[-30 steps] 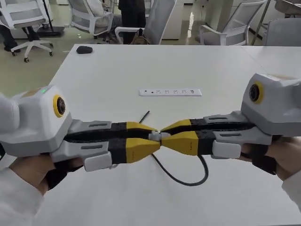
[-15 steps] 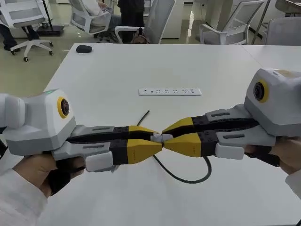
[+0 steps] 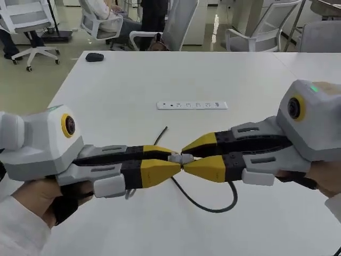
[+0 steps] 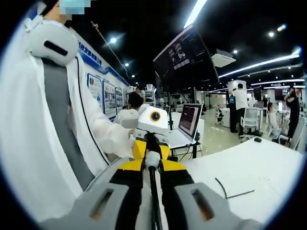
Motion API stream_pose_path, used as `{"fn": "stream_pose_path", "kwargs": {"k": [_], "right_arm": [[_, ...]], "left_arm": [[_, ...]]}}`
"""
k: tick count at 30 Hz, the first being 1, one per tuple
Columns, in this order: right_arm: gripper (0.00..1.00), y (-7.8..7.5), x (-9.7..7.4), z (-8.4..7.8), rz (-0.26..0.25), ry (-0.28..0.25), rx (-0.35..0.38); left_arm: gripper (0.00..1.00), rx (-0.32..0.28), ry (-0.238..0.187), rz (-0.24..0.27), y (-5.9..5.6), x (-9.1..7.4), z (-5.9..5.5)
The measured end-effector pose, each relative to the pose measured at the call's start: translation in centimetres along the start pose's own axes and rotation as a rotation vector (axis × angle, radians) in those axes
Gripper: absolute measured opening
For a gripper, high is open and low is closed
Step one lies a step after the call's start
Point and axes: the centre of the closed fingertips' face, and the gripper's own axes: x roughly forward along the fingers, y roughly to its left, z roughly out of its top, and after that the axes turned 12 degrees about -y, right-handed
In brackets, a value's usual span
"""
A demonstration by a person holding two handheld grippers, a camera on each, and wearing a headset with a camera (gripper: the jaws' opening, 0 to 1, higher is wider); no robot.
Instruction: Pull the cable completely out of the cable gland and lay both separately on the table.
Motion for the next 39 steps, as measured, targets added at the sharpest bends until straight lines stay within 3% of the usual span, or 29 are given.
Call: {"fn": "stream_pose_path", "kwargs": {"k": [1, 2, 3, 4, 6, 8, 16, 27, 31, 33, 39], "right_arm": [[0.15, -0.1, 0.0, 0.3, -0.008, -0.025, 0.067], [0.25, -0.7, -0.1, 0.8, -0.046, -0.073, 0.151], [0.32, -0.9, -0.2, 1.2, -0.053, -0.107, 0.196], [0.33, -1.0, -0.4, 1.6, -0.056, -0.133, 0.262], [0.25, -1.0, -0.6, 1.9, -0.047, -0.163, 0.327], [0.27, -1.0, -0.7, 1.5, -0.059, -0.149, 0.403], [0.15, -0.3, -0.6, 0.5, -0.047, -0.123, 0.455], [0.11, 0.1, -0.7, 0.9, -0.045, -0.112, 0.411], [0.11, 0.2, -0.7, 1.2, -0.044, -0.091, 0.333], [0.1, 0.1, -0.7, 1.3, -0.042, -0.081, 0.273], [0.1, 0.1, -0.7, 1.1, -0.037, -0.025, 0.098]], "left_arm": [[0.15, 0.037, -0.003, 0.0, 0.0, 0.0, 0.3], [0.15, 0.094, 0.004, -0.003, -0.1, 0.1, 0.5], [0.15, 0.124, 0.01, -0.01, -0.3, 0.1, 0.6], [0.15, 0.167, 0.028, -0.014, -0.4, 0.1, 0.6], [0.15, 0.225, 0.05, -0.015, -0.3, 0.1, 0.5], [0.15, 0.256, 0.047, -0.025, -0.5, 0.1, 0.6], [0.15, 0.3, 0.04, -0.045, -0.8, 0.4, 0.9], [0.15, 0.294, 0.05, -0.05, -0.8, 0.6, 0.9], [0.15, 0.237, 0.048, -0.04, -0.7, 0.7, 1.1], [0.15, 0.178, 0.038, -0.03, -0.6, 0.7, 1.2], [0.15, 0.077, 0.027, -0.01, -0.2, 0.6, 1.0]]}}
